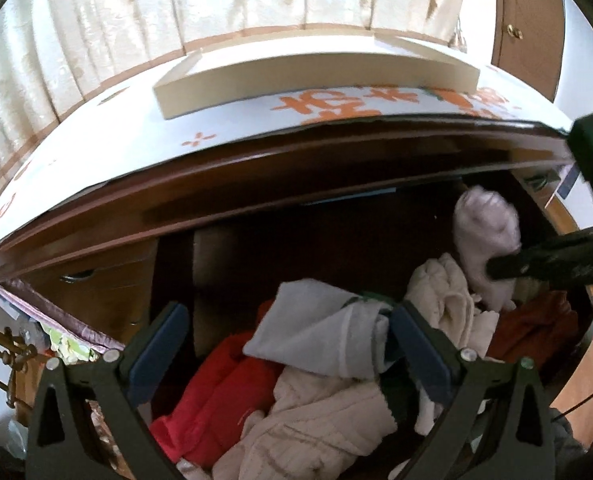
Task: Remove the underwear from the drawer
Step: 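Grasp the pink garment with the right tool while the left tool grasps a grey garment, then lift both garments out of the drawer and carry them over the tray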
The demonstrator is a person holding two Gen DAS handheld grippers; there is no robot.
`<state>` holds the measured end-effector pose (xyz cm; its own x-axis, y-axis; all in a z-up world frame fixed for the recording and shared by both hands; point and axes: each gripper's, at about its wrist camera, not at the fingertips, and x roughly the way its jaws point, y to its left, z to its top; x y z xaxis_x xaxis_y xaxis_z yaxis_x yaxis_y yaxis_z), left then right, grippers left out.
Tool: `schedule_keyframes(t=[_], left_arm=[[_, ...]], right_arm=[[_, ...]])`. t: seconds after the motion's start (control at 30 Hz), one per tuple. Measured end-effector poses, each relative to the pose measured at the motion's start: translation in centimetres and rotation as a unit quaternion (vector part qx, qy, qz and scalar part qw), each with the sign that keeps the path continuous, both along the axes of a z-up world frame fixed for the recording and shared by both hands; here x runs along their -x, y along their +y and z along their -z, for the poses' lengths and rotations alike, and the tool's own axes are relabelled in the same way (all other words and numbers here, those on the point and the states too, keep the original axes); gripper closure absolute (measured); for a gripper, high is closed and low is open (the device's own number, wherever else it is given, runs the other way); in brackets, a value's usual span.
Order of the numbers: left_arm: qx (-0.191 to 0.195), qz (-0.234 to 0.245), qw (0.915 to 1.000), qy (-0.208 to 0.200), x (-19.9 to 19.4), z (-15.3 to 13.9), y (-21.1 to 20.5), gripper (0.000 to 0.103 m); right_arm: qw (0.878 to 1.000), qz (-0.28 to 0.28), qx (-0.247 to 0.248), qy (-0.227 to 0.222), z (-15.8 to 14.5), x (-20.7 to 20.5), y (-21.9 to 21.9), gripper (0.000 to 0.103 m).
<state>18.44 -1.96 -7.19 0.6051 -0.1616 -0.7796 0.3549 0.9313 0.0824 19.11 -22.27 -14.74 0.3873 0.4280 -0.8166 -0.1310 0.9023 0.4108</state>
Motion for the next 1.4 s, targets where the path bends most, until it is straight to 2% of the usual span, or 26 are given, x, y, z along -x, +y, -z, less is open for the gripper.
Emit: schedule_keyframes(t=[0.23, 0.3, 0.37, 0.4, 0.53, 0.6, 0.63, 0.67, 0.7, 0.77, 0.87, 1.1, 1.23, 1.4], left_arm=[[-0.029, -0.023, 0.9981, 0.048, -2.0, 1.7, -1.8, 0.001], [-0.031, -0.022, 0.9971, 0.066, -2.5, 2.2, -2.1, 0.013], [-0.031, -0.02, 0.9955, 0.087, -3.0, 2.8, -2.4, 0.035], [-0.026, -0.019, 0.9944, 0.101, -3.2, 3.2, -2.3, 0.039], [0.006, -0.023, 0.9952, 0.095, -3.1, 2.7, -1.3, 0.055], [0.035, -0.024, 0.9948, 0.092, -2.8, 2.4, -0.3, 0.061], [0.047, -0.025, 0.9944, 0.091, -2.7, 2.1, 0.1, 0.066], [0.061, -0.023, 0.9939, 0.089, -2.5, 1.9, 0.5, 0.077], [0.083, -0.021, 0.9928, 0.084, -2.3, 1.3, 1.2, 0.079], [0.097, -0.019, 0.9927, 0.069, -1.7, 0.2, 1.8, 0.079], [0.094, -0.013, 0.9948, 0.037, -0.8, -1.2, 2.2, 0.079], [0.102, -0.015, 0.9946, 0.017, 0.3, -2.9, 3.4, 0.079], [0.119, 0.006, 0.9928, -0.008, 0.6, -6.0, 3.8, 0.079], [0.12, 0.033, 0.9905, -0.057, 0.6, -11.1, 4.0, 0.079]], right_arm=[[0.998, 0.035, -0.012, -0.047, -3.3, 1.7, -2.1, 0.089], [0.997, 0.037, -0.004, -0.064, -3.8, 2.4, -2.1, 0.089], [0.996, 0.039, 0.008, -0.077, -4.0, 2.9, -1.8, 0.089], [0.996, 0.04, 0.008, -0.079, -4.1, 2.9, -2.0, 0.089], [0.995, 0.047, 0.004, -0.086, -3.6, 3.5, -1.6, 0.089], [0.994, 0.054, 0.0, -0.093, -4.0, 4.4, -2.2, 0.089], [0.994, 0.056, -0.003, -0.096, -4.1, 4.4, -2.0, 0.089], [0.993, 0.058, -0.005, -0.1, -4.4, 4.5, -2.2, 0.089], [0.993, 0.061, -0.007, -0.103, -4.8, 4.5, -2.3, 0.089], [0.992, 0.064, -0.013, -0.112, -5.6, 4.7, -2.4, 0.089], [0.989, 0.066, -0.016, -0.129, -6.8, 5.2, -2.2, 0.089], [0.988, 0.064, -0.013, -0.138, -7.6, 5.7, -1.9, 0.089], [0.987, 0.064, -0.023, -0.148, -9.0, 5.8, -1.9, 0.089], [0.982, 0.046, -0.04, -0.18, -13.1, 4.6, -1.5, 0.089]])
